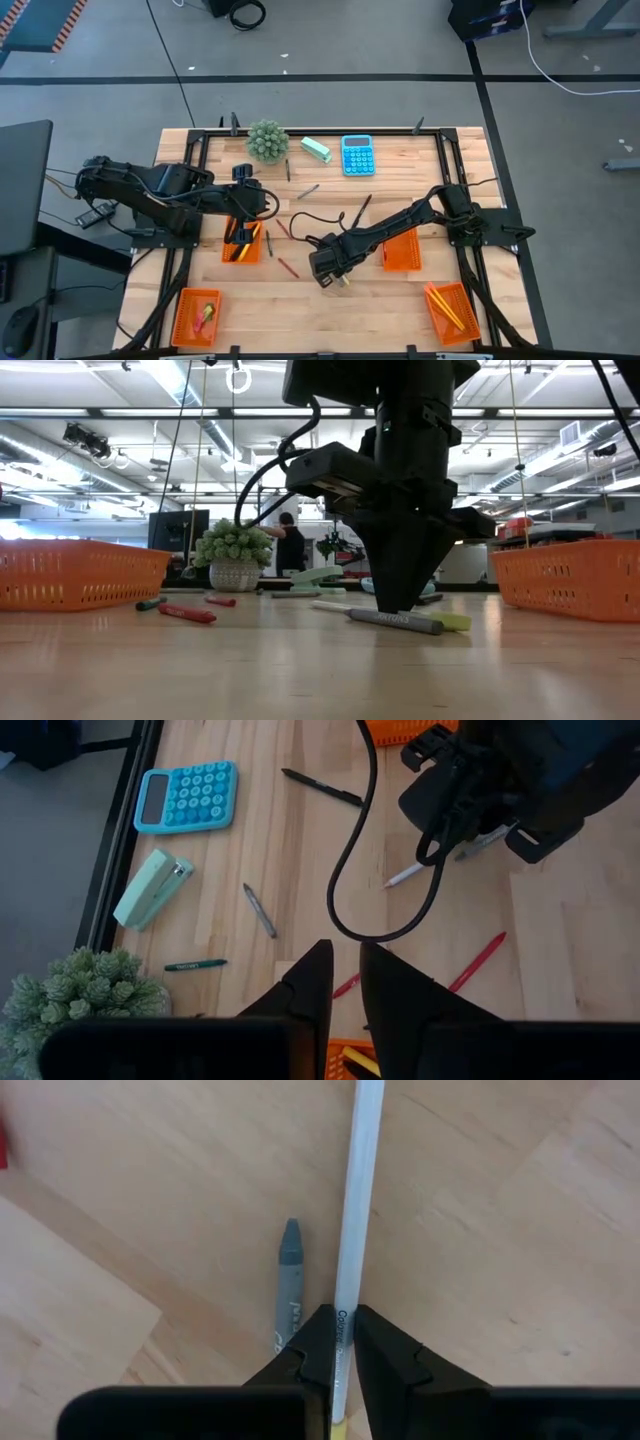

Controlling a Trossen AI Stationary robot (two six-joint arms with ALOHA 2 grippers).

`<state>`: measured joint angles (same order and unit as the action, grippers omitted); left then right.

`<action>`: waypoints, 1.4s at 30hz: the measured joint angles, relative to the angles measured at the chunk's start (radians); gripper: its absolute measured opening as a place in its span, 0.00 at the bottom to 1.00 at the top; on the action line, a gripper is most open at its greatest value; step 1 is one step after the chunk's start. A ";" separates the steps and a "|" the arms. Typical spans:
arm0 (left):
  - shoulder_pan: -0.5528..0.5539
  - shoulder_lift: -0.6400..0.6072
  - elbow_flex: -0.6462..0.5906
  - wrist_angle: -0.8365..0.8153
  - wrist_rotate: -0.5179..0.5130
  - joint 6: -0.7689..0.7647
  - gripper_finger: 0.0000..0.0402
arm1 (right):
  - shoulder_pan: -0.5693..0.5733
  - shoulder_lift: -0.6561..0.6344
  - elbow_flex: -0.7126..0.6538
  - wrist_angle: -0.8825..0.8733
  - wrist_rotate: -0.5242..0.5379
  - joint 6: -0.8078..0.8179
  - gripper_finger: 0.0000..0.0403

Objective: Sort crayons/erasers/pens/pencils in bins
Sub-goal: Put the white pencil into the bottom right orange basket

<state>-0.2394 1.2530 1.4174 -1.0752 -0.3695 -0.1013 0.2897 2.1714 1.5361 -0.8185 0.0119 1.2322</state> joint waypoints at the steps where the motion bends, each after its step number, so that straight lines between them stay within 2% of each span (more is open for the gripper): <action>1: 0.000 0.000 0.000 0.000 0.000 0.000 0.15 | 0.000 -0.004 -0.001 0.000 -0.002 -0.001 0.10; 8: 0.000 0.000 0.000 0.000 0.000 0.000 0.15 | -0.001 -0.064 0.018 -0.055 0.020 -0.010 0.10; 19: 0.000 0.000 0.000 0.010 0.000 0.013 0.16 | -0.010 -0.281 0.028 -0.097 0.056 -0.017 0.10; 24: 0.000 0.001 0.000 0.047 0.000 0.044 0.15 | -0.037 -0.380 0.025 -0.097 0.019 -0.016 0.10; 28: -0.014 0.001 0.000 0.118 0.010 0.189 0.15 | -0.075 -0.468 0.027 -0.084 -0.061 -0.013 0.10; 33: -0.053 0.007 0.000 0.267 0.012 0.493 0.19 | -0.139 -0.574 0.027 -0.015 -0.198 -0.022 0.10; 38: -0.067 0.056 0.000 0.428 0.024 0.759 0.25 | -0.178 -0.620 0.028 0.023 -0.248 -0.050 0.10; 42: -0.052 0.121 0.000 0.442 0.013 0.881 0.32 | -0.182 -0.611 0.028 0.020 -0.317 -0.067 0.10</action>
<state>-0.2914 1.3737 1.4174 -0.6332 -0.3564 0.7802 0.1072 1.5609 1.5639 -0.7982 -0.3051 1.1656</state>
